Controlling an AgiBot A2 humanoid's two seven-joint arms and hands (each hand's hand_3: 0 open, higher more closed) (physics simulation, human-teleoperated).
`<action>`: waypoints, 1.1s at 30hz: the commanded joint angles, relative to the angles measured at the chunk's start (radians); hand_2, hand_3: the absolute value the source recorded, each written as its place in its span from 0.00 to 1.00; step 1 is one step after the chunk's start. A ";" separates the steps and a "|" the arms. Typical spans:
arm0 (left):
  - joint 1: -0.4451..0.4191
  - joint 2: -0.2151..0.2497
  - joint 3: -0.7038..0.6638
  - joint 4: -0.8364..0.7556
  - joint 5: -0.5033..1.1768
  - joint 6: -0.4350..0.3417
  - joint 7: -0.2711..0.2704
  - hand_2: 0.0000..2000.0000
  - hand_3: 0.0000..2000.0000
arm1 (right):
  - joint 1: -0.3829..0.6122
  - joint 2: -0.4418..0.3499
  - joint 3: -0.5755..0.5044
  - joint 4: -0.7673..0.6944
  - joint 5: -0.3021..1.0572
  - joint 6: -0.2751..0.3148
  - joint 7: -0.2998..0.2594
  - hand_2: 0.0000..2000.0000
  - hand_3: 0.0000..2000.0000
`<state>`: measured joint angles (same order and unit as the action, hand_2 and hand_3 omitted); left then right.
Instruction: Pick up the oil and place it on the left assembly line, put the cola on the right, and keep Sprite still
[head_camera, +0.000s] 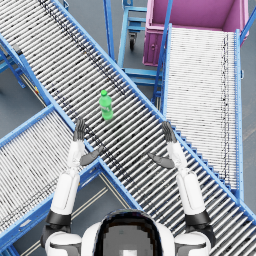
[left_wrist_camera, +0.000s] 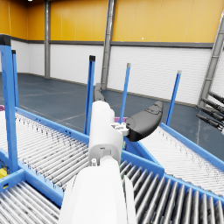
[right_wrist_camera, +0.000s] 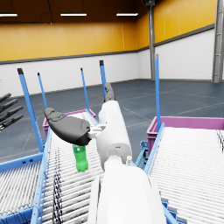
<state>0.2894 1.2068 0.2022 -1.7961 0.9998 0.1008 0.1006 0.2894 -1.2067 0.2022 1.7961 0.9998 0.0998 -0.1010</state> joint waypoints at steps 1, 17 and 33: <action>0.000 0.000 0.000 0.000 0.000 0.000 0.000 0.00 0.00 | 0.000 0.000 0.000 0.000 0.000 0.000 0.000 0.00 0.00; 0.000 0.000 0.000 0.000 0.000 0.000 0.000 0.00 0.00 | 0.000 0.000 0.000 0.000 0.000 0.000 0.000 0.00 0.00; 0.000 0.000 0.000 0.000 0.000 0.000 0.000 0.00 0.00 | 0.000 0.000 0.000 0.000 0.000 0.000 0.000 0.00 0.00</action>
<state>0.2894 1.2068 0.2022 -1.7961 0.9998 0.1008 0.1006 0.2894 -1.2067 0.2022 1.7961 0.9998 0.0998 -0.1010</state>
